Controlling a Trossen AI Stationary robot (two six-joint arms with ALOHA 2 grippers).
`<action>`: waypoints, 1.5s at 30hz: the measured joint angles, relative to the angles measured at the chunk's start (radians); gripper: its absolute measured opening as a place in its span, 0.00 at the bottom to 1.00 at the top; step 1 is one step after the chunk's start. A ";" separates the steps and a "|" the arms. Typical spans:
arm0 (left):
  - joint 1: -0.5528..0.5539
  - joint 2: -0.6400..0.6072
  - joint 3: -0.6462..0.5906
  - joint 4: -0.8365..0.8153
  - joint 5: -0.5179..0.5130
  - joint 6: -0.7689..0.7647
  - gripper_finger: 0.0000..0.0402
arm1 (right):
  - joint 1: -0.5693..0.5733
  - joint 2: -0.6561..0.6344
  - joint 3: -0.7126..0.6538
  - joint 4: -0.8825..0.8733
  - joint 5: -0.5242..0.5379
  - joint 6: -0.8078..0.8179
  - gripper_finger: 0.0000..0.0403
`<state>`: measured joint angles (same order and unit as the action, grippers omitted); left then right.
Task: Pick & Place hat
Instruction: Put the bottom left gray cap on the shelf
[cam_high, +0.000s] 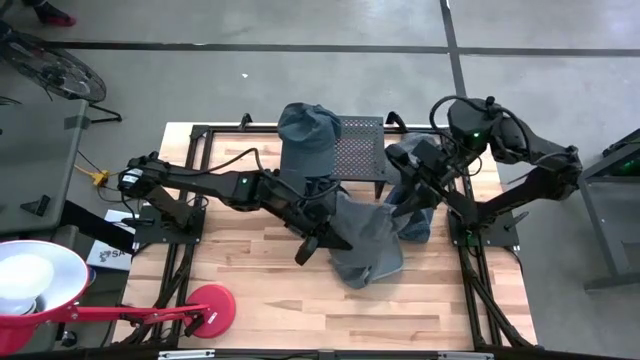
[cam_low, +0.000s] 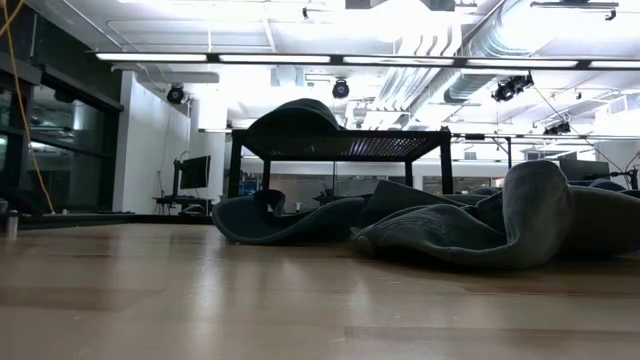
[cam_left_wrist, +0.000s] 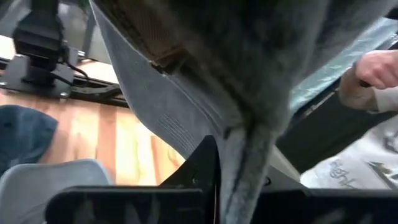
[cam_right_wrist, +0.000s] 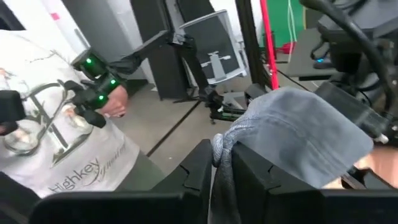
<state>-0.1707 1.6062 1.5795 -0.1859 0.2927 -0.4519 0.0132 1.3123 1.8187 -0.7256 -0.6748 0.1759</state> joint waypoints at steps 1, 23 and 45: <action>0.000 0.000 0.000 -0.001 -0.003 0.000 0.02 | 0.000 -0.007 0.000 -0.010 0.007 -0.001 0.13; 0.002 -0.011 0.001 -0.086 -0.125 0.037 0.01 | 0.000 -0.100 0.000 -0.240 0.351 -0.073 0.13; 0.001 -0.010 0.000 -0.126 -0.154 0.037 0.01 | 0.000 -0.059 0.000 -0.358 0.428 -0.080 0.49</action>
<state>-0.1699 1.5963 1.5795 -0.3117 0.1390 -0.4152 0.0129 1.2532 1.8183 -1.0833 -0.2469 0.0963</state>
